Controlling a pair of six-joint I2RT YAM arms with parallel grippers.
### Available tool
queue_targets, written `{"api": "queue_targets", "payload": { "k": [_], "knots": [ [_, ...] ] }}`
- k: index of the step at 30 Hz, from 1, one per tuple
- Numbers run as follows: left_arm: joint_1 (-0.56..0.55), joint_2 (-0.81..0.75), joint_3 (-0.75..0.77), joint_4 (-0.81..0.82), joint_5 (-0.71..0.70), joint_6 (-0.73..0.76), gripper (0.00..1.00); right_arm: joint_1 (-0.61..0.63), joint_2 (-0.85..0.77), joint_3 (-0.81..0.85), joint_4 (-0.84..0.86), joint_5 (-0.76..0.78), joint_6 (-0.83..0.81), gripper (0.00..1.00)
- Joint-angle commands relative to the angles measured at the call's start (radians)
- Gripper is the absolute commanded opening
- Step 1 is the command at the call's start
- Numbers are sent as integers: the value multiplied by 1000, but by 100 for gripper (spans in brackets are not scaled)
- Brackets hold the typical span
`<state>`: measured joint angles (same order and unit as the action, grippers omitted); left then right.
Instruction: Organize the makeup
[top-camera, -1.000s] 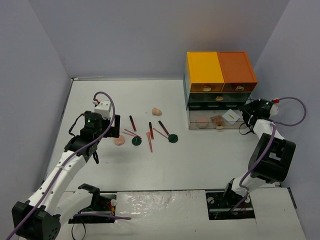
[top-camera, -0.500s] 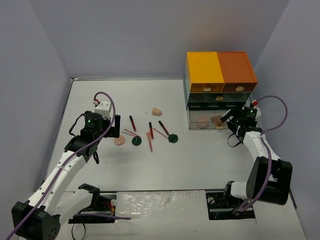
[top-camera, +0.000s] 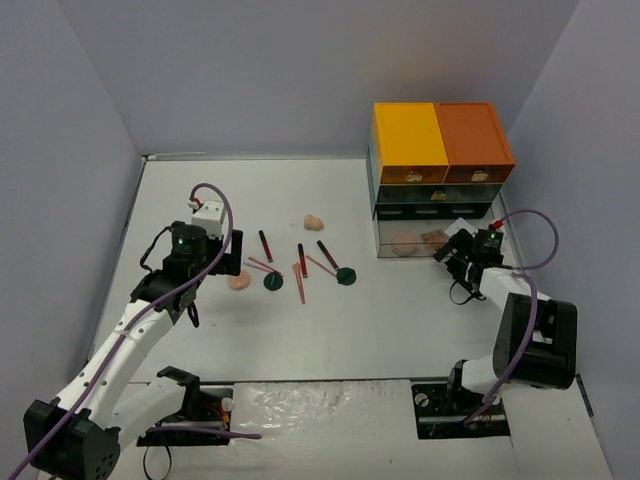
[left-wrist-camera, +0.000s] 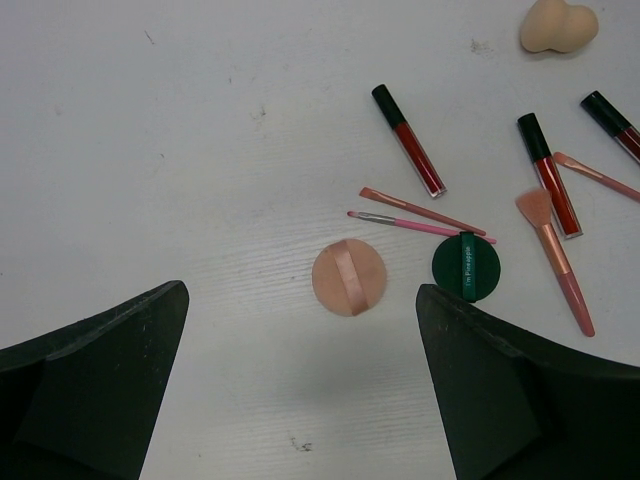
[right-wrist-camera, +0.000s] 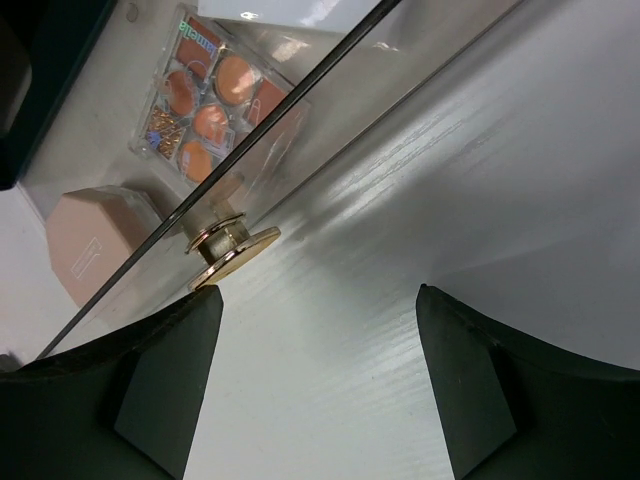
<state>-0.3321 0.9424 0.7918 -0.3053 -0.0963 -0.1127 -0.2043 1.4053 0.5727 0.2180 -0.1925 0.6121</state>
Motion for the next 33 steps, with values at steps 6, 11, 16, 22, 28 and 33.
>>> {"api": "queue_targets", "payload": {
  "k": [6,11,16,22,28,33],
  "knots": [
    [-5,-1,37,45,-33,10,97,-4,122,107,222,-13,78,75],
    [-5,-1,37,46,-33,12,97,-5,181,174,285,-25,103,75],
    [-7,2,37,46,-36,15,97,-5,243,236,334,-30,112,75],
    [-7,3,35,46,-37,19,97,-5,324,280,423,-46,169,74],
    [-9,4,35,46,-37,19,97,-3,382,311,475,-59,199,74],
    [-10,4,35,46,-39,19,97,-1,402,317,533,-70,212,74]
  ]
}}
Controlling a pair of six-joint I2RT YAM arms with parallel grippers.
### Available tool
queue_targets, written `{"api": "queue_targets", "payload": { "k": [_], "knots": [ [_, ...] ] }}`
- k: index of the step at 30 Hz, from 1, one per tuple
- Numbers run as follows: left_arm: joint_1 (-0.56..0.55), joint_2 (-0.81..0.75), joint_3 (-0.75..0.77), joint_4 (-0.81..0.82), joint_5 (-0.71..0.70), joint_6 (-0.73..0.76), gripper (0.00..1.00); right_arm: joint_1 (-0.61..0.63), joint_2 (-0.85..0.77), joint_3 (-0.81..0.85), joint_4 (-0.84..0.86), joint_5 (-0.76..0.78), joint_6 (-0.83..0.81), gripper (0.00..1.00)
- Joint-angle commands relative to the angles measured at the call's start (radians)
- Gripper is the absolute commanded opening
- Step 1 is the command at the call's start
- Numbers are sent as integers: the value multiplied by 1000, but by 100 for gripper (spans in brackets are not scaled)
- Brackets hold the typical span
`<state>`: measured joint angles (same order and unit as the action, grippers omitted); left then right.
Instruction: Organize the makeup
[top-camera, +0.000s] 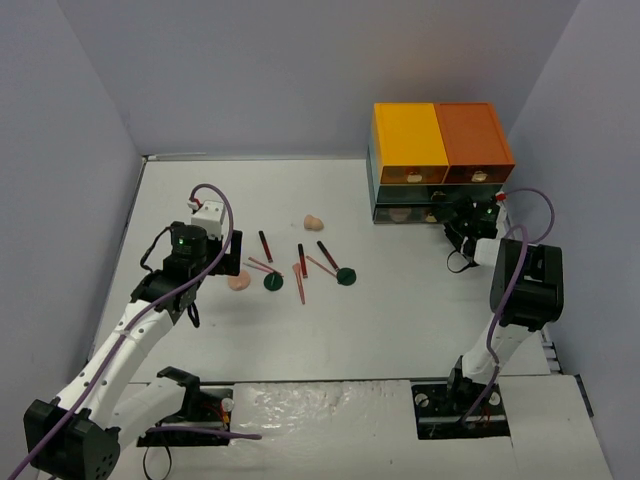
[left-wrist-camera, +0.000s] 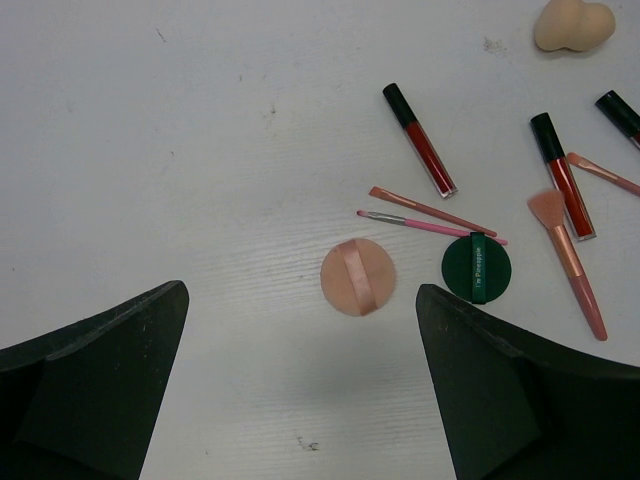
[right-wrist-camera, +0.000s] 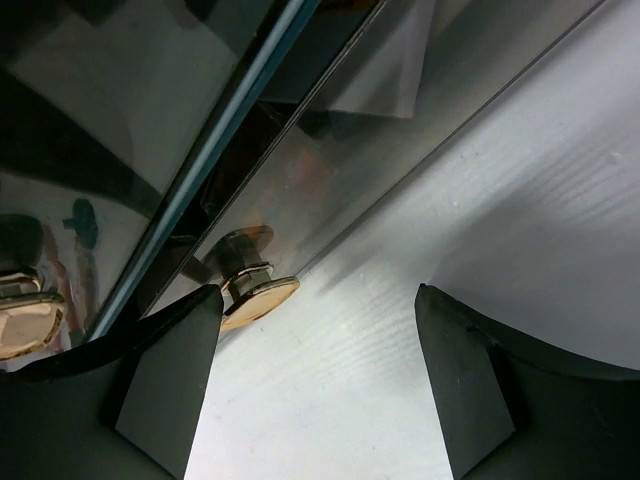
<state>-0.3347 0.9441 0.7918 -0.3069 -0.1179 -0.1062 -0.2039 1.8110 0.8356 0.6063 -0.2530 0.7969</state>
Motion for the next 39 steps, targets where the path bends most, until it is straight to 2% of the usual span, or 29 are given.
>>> {"api": "queue_targets", "payload": {
  "k": [1,9,16,20,27,32,39],
  "knots": [
    [-7,3,35,48,-17,14,97,-3,-2,57,154,-12,28,74],
    [-9,4,35,49,-14,13,97,-2,-9,68,183,-34,20,74],
    [-10,4,35,49,-11,13,97,-2,-70,52,141,-65,-36,75],
    [-10,1,35,49,-8,11,97,-2,-153,49,12,-63,-123,74],
    [-12,1,35,51,-5,11,97,4,-282,104,-202,-73,-384,75],
    [-12,1,36,51,-2,11,97,23,-280,195,-306,-72,-562,76],
    [-18,-3,32,47,-4,11,97,57,-220,316,-372,-53,-687,80]
  ]
}}
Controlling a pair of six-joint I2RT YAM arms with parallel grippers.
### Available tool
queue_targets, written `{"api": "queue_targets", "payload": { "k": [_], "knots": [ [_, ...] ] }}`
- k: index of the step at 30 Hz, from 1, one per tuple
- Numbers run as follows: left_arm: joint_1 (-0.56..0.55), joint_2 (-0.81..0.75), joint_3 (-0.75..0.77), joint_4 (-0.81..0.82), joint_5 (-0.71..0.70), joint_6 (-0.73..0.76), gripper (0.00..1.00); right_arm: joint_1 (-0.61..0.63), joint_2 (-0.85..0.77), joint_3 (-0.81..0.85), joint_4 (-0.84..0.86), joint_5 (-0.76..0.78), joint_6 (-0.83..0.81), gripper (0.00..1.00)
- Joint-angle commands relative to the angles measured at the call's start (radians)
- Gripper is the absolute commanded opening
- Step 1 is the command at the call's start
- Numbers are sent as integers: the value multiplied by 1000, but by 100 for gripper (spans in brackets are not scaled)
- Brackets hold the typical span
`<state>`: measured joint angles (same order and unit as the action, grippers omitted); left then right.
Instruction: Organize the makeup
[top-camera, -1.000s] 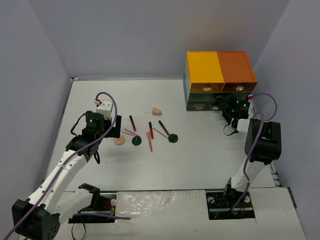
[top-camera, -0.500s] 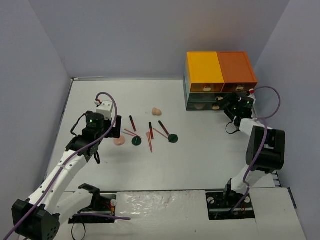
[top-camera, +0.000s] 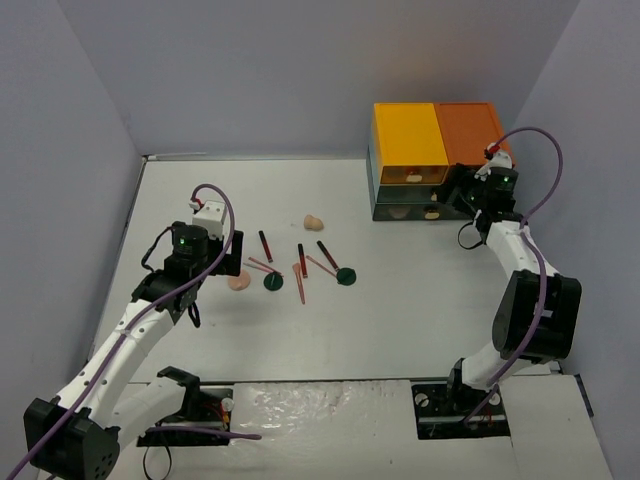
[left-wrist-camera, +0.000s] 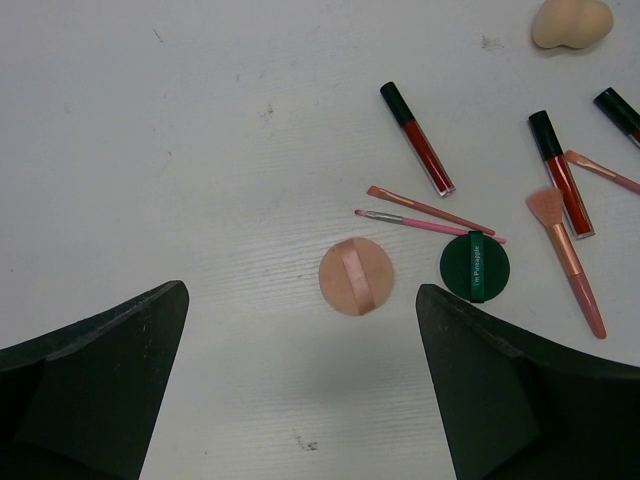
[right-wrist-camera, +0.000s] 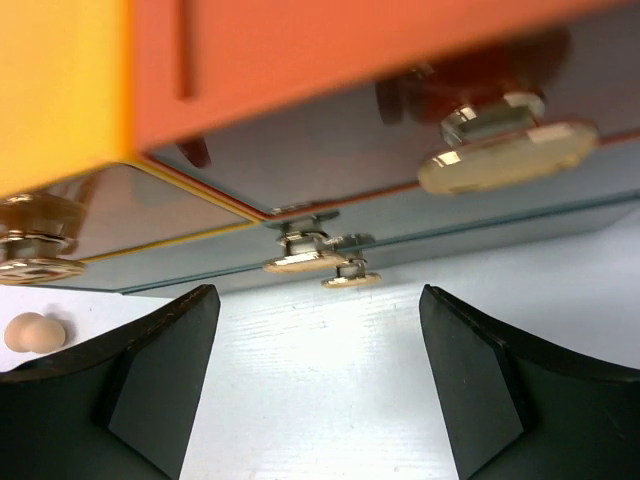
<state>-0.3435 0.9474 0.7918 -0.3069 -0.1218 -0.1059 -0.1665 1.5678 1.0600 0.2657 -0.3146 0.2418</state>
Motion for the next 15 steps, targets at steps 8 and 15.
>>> {"api": "queue_targets", "payload": {
  "k": [8,15],
  "knots": [
    [-10,-10,32,48,-7,12,97,65,85,124,-65,45,-196,80],
    [-12,-14,29,47,-11,12,97,94,123,133,-62,70,-215,74]
  ]
}}
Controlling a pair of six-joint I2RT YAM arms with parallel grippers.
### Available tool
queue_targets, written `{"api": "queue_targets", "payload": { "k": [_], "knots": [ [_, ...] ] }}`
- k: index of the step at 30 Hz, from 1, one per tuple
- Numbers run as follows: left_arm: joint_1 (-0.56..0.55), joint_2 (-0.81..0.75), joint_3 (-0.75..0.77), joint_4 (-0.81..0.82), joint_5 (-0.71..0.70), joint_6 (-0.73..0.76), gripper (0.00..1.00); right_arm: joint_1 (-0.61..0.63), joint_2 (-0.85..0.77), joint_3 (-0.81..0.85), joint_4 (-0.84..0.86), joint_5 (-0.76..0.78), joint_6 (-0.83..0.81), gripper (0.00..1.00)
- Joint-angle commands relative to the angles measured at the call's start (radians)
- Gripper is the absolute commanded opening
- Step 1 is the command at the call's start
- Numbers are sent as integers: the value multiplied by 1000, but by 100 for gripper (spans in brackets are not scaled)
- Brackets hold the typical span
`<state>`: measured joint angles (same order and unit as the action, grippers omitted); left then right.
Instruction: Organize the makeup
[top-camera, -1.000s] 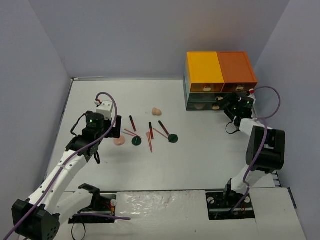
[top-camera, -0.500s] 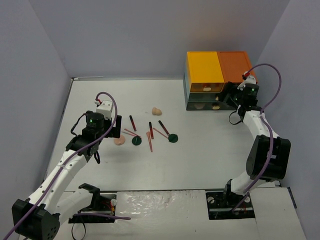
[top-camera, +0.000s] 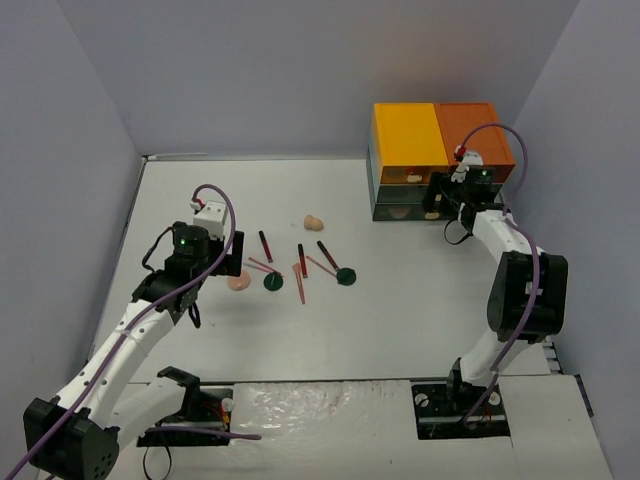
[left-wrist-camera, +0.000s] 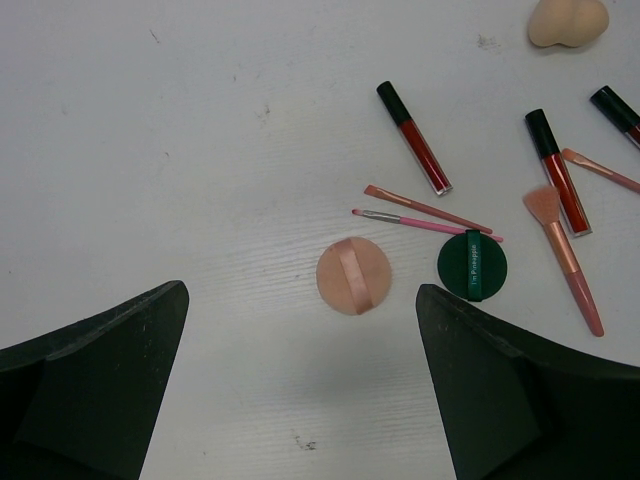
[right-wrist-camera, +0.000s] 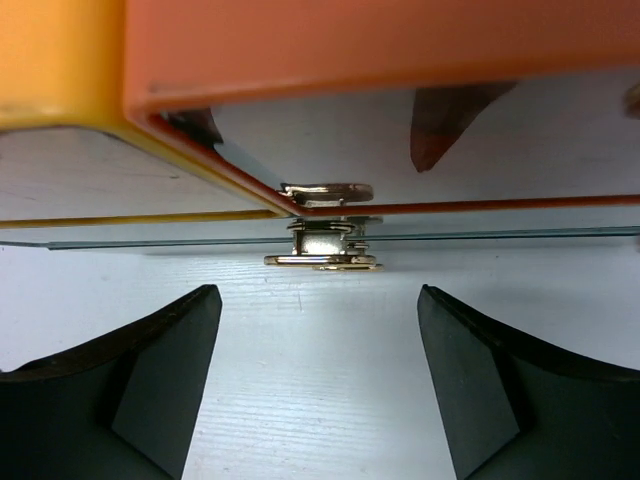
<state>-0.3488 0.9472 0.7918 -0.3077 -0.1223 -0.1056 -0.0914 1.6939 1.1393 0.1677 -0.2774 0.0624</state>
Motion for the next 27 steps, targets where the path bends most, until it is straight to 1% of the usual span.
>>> {"api": "queue_targets", "payload": {
  "k": [1,11,27],
  "knots": [
    [-7,-13,29,47,-11,12,97,21,0,56,38,35,-38,73],
    [-7,-15,29,47,-17,15,97,21,7,61,69,60,-52,63],
    [-7,-11,27,47,-14,14,97,33,4,64,115,80,-52,61]
  ]
}}
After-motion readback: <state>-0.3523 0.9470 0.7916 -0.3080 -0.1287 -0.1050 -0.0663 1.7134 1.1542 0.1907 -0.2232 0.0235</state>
